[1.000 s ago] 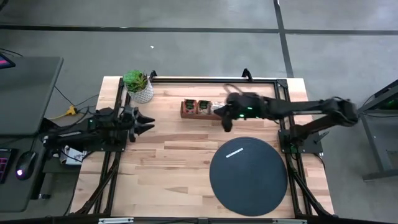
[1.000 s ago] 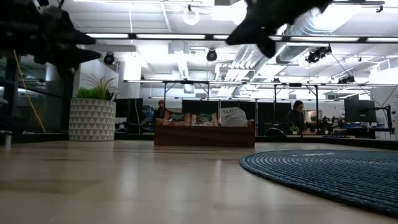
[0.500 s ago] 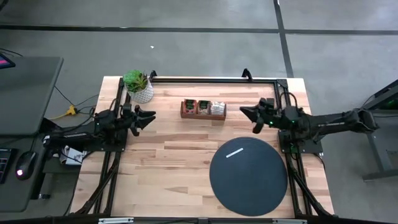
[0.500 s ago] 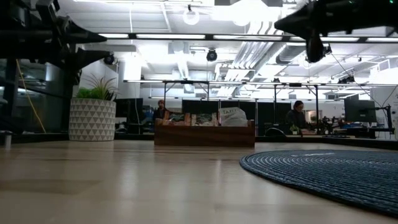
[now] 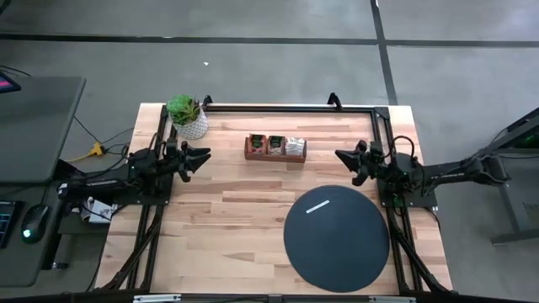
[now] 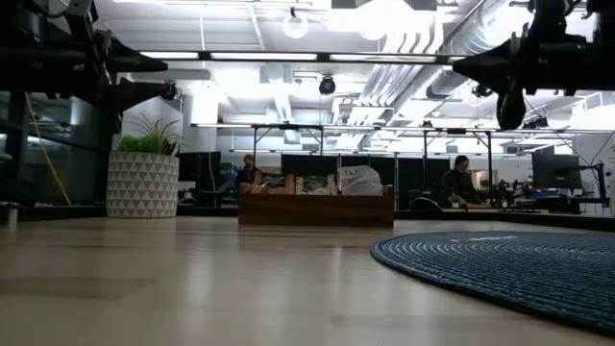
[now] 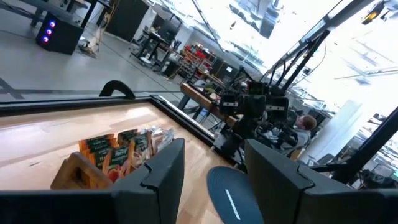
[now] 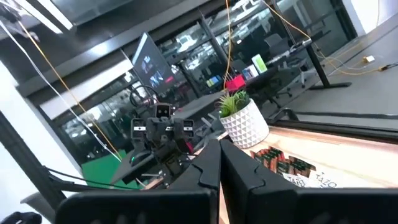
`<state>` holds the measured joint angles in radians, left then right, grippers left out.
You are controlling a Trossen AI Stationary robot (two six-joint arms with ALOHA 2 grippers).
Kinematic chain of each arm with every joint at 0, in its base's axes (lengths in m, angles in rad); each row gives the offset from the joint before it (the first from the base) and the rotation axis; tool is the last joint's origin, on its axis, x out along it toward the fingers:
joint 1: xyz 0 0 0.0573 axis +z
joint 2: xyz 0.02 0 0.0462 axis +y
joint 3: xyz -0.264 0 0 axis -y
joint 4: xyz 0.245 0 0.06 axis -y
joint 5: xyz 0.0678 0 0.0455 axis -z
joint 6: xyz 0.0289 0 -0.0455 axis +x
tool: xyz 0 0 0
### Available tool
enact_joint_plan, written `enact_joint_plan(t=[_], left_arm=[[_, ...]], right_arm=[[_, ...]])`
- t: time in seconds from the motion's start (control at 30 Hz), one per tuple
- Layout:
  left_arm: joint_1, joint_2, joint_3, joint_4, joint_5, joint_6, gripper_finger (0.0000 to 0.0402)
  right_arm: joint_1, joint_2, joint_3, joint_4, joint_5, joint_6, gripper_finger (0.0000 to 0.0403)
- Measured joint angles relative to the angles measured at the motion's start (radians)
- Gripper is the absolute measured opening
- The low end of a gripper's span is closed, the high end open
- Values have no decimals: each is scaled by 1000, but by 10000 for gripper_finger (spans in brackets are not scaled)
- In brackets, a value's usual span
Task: Pick & Place Tea
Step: Return to Home Position
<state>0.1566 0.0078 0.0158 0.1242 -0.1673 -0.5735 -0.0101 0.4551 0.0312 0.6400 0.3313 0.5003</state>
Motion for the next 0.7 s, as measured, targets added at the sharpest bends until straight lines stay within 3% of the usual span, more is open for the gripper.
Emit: enact_joint_plan(t=[0.2, 0.37, 0.7], left_arm=[[0, 0, 0, -28, -1, 77, 166], [0, 0, 0, -91, -1, 199, 166], [0, 0, -1, -90, -11, 206, 166]], right_arm=[[-3, -53, -21, -65, -37, -16, 0], [-10, -135, -21, -253, -83, -30, 0], [-17, -454, -20, -570, -104, -44, 0]])
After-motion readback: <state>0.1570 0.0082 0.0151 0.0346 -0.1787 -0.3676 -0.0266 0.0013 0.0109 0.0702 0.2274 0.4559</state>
